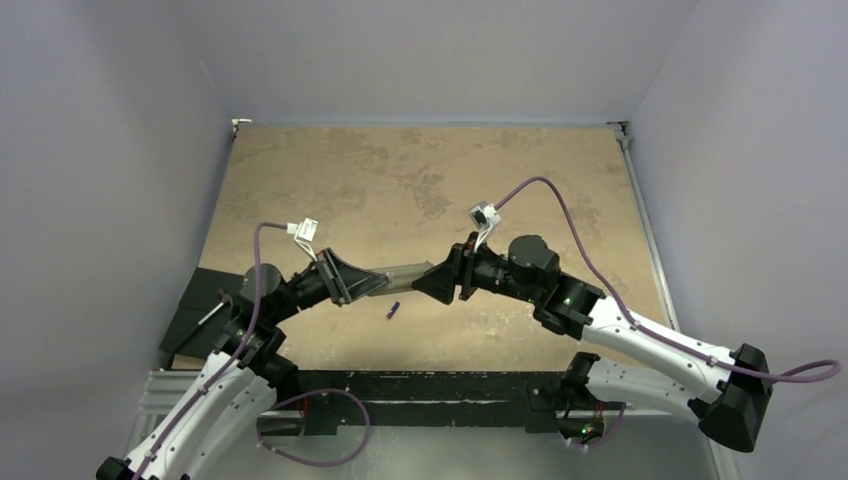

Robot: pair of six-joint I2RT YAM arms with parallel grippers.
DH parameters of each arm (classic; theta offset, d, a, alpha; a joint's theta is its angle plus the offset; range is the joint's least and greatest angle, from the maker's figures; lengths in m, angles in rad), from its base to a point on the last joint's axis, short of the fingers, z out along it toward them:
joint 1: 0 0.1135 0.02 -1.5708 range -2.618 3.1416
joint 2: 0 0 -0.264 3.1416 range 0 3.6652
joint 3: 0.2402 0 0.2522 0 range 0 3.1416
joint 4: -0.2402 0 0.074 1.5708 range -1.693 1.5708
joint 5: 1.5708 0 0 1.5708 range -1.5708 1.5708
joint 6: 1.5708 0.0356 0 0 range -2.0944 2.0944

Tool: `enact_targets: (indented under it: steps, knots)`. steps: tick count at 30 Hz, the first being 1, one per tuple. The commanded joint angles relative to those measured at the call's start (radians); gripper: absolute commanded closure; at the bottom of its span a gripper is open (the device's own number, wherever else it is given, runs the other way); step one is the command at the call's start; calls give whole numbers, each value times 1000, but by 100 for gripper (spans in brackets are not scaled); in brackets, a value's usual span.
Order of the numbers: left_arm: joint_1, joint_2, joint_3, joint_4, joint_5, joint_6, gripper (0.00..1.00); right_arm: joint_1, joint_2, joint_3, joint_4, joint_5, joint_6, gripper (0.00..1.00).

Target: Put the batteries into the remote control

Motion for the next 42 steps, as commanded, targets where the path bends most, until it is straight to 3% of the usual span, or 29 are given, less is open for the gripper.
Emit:
enact_targets:
  steps: [1,22,32,42]
  knots:
    - [-6,-6,-5,179,81,-68,100,9,25,22,56,-42,9,36]
    - [-6,8,0,91,43,-7,100,9,12,13,147,-141,42,37]
    - [-6,13,20,-14,-9,51,100,12,7,14,151,-147,45,38]
    - [-6,35,12,-19,-22,56,100,16,9,19,144,-142,45,38]
